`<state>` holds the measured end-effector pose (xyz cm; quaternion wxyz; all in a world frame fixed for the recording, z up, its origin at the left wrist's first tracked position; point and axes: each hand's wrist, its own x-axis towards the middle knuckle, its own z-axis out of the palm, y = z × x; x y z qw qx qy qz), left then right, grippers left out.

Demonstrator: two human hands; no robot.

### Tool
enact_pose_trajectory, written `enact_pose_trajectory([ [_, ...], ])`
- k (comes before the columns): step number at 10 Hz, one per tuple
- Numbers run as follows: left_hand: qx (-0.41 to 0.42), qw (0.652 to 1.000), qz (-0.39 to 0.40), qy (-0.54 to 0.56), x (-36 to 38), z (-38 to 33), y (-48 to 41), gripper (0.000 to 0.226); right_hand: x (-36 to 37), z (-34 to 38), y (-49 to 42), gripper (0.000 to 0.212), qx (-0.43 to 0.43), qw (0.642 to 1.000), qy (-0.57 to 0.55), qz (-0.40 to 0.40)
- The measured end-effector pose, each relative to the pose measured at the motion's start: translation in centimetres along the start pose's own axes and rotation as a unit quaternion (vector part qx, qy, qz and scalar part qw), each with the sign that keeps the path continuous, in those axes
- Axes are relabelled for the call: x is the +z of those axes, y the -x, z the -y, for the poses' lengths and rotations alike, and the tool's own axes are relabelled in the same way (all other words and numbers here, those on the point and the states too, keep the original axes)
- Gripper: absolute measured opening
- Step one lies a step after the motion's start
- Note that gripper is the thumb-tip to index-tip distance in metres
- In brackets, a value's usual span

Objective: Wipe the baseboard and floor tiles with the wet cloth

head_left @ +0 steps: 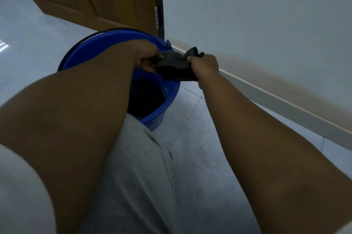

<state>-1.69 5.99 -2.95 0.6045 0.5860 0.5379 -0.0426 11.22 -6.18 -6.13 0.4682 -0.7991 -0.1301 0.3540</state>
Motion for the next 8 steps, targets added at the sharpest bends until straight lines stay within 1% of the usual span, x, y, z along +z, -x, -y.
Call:
enact_pose_trajectory([
  [1,0.0,1.0,0.004,-0.003,-1.0,0.6,-0.9,0.021,0.2,-0.6,-1.1,0.025,-0.007,1.0,-0.015,0.007],
  [2,-0.002,0.996,-0.005,-0.086,-1.0,1.3,-2.0,0.02,0.2,-1.5,-1.6,0.027,-0.036,0.998,0.044,0.003],
  [3,0.014,0.986,-0.017,-0.165,-0.6,1.6,-2.8,0.019,0.1,-2.6,-1.8,0.029,-0.03,0.997,0.056,0.032],
  [4,0.021,0.979,-0.019,-0.2,-0.4,1.2,-3.1,0.019,0.0,-3.3,-1.6,0.037,-0.013,0.998,0.043,0.04],
  [5,0.023,0.973,-0.027,-0.226,-0.5,1.0,-2.8,0.017,-0.5,-3.4,-1.2,0.061,-0.018,0.998,0.052,0.032],
  [6,0.036,0.972,-0.041,-0.23,-0.6,0.8,-2.7,0.021,-1.2,-3.1,-0.5,0.067,-0.015,0.997,0.056,0.058],
  [7,0.06,0.945,-0.094,-0.308,-0.4,0.2,-2.0,0.031,-1.6,-3.0,-0.1,0.069,-0.041,0.994,0.086,0.053],
  [8,0.151,0.901,-0.171,-0.369,-0.1,-0.7,-1.1,0.018,-3.3,-2.4,1.1,0.063,-0.085,0.987,0.139,0.001],
])
